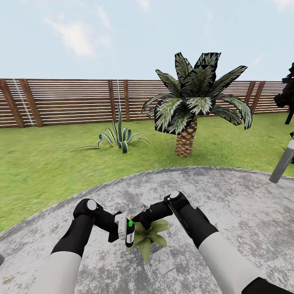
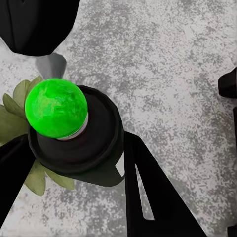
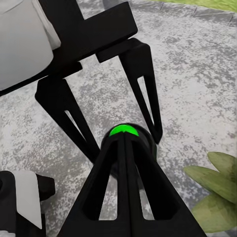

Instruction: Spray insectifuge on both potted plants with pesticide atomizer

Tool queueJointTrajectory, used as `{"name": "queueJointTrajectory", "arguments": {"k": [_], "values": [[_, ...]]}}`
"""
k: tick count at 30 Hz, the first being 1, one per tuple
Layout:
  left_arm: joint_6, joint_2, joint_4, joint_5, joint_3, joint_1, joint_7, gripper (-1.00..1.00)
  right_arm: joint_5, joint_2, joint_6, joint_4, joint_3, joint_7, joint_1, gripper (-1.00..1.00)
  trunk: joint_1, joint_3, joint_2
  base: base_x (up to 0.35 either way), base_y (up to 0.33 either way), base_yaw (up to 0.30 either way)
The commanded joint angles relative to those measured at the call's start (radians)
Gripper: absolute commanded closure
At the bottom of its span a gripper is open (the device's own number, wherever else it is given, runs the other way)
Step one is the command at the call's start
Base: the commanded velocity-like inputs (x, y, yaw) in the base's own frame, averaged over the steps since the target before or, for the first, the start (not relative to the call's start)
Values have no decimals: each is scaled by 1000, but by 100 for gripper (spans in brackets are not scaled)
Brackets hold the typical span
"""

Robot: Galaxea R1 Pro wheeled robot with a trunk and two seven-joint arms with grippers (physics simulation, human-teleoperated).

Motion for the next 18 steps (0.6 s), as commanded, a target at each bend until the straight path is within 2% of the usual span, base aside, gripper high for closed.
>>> {"name": "queueJointTrajectory", "arguments": {"k": [1, 3, 5, 7, 11, 12, 13, 15, 16, 18], "values": [[1, -1, -1, -5, 4, -1, -5, 100, 6, 0, 8, -1, -1, 5, -1, 100, 0, -1, -1, 0, 0, 0], [0, 3, 1, -7, 5, -1, -5, 100, 5, 0, 8, -1, -1, 5, -1, 100, 0, -1, -1, 0, 0, 0], [-1, 18, 2, -8, 6, -1, -5, 100, 6, 0, 8, -1, -1, 6, -1, 100, 0, -1, -1, 0, 0, 0], [-1, 53, 3, -8, 6, -1, -5, 100, 6, 0, 8, -1, -1, 6, -1, 100, 0, -1, -1, 0, 0, 0], [-2, 97, 4, -10, 9, -1, -5, 100, 6, 0, 8, -1, -1, 6, -1, 100, 0, -1, -1, 0, 0, 0], [-2, 114, 4, -11, 9, -1, -5, 100, 6, 0, 8, -1, -1, 6, -1, 100, 0, -1, -1, 0, 0, 0], [-1, 149, 4, -11, 10, -1, -5, 100, 6, 0, 8, -1, -1, 6, -1, 100, 0, -1, -1, 0, 0, 0], [0, 188, 4, -11, 11, -1, -5, 100, 6, 0, 8, -1, -2, 5, -1, 100, 0, -1, -1, 0, 0, 0], [1, 202, 4, -11, 13, -1, -5, 100, 6, 0, 8, -1, -1, 4, -1, 100, 0, -1, -1, 0, 0, 0], [1, 213, 4, -10, 24, -1, -5, 100, 6, 0, 8, -1, -1, 2, -1, 100, 0, -1, -1, 0, 0, 0]]}}
